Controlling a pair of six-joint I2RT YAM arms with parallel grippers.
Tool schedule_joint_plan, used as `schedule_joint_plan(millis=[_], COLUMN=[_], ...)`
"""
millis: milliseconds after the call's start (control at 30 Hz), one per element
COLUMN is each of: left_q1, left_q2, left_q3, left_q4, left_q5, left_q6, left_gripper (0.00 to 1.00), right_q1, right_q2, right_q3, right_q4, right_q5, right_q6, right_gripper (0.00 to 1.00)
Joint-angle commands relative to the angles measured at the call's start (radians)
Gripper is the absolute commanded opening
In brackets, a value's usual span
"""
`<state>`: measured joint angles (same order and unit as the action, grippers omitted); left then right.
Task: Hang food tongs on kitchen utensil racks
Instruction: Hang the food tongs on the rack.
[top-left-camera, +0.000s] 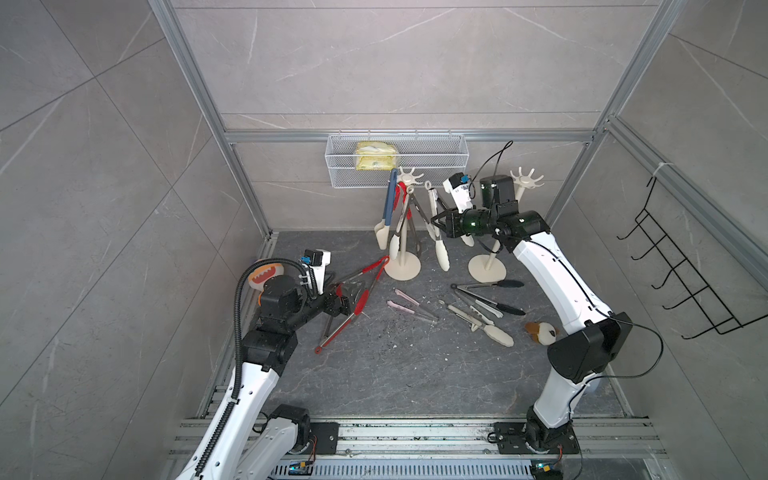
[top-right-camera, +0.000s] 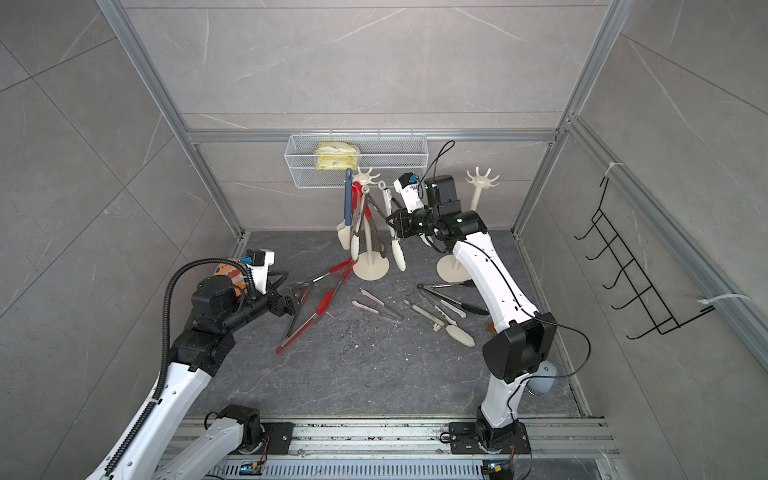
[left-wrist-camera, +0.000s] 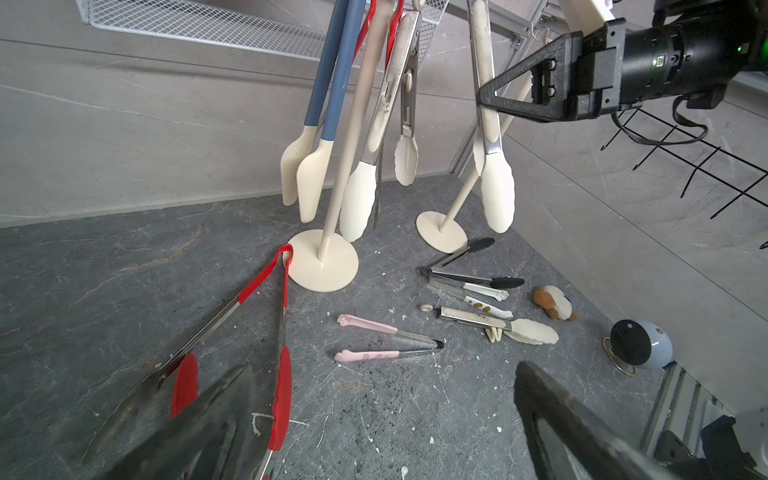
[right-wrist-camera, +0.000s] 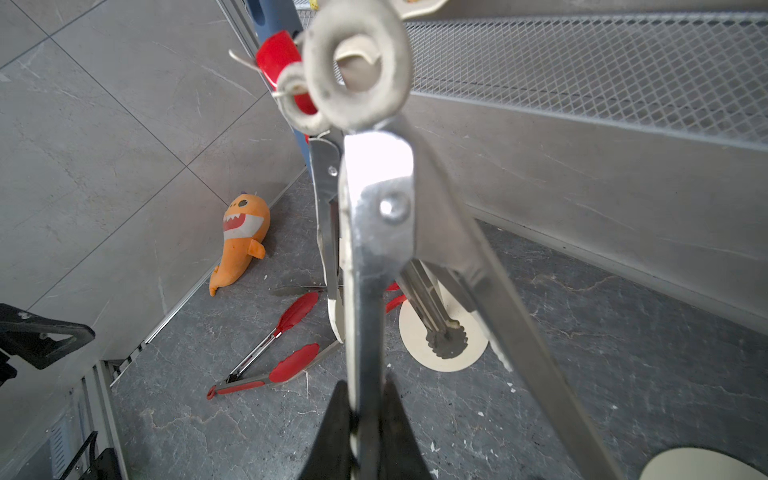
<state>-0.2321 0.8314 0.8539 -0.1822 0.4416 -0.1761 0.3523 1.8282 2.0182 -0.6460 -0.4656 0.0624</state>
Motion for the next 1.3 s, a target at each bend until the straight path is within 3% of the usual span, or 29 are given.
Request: schedule_joint_plan(millis=[0,800,1267], left_q1=[-0.001,-0.001,-0.001], left_q2=[-0.019,-0.039,-0.035], left_q3=[0.002,-0.012,-0.011], left_q4=[0.006,-0.015,-0.016], left_q5=[0.028,0.022,0.022], left_q6=[-0.010,-0.018,-0.017], left_gripper=[1.00,1.00,1.00], right_q1=[-0.009,-0.027,-0.028], right_q2=[0.032,0.135,0.157], right_q3=[0.060,0.136,0.144], right_q4=[0.023,-0.004,-0.024], right_q5=[-0.053,-0.187,-0.203], right_q6=[0.023,0.044,0.041], right_gripper=[0.01,0.01,0.02])
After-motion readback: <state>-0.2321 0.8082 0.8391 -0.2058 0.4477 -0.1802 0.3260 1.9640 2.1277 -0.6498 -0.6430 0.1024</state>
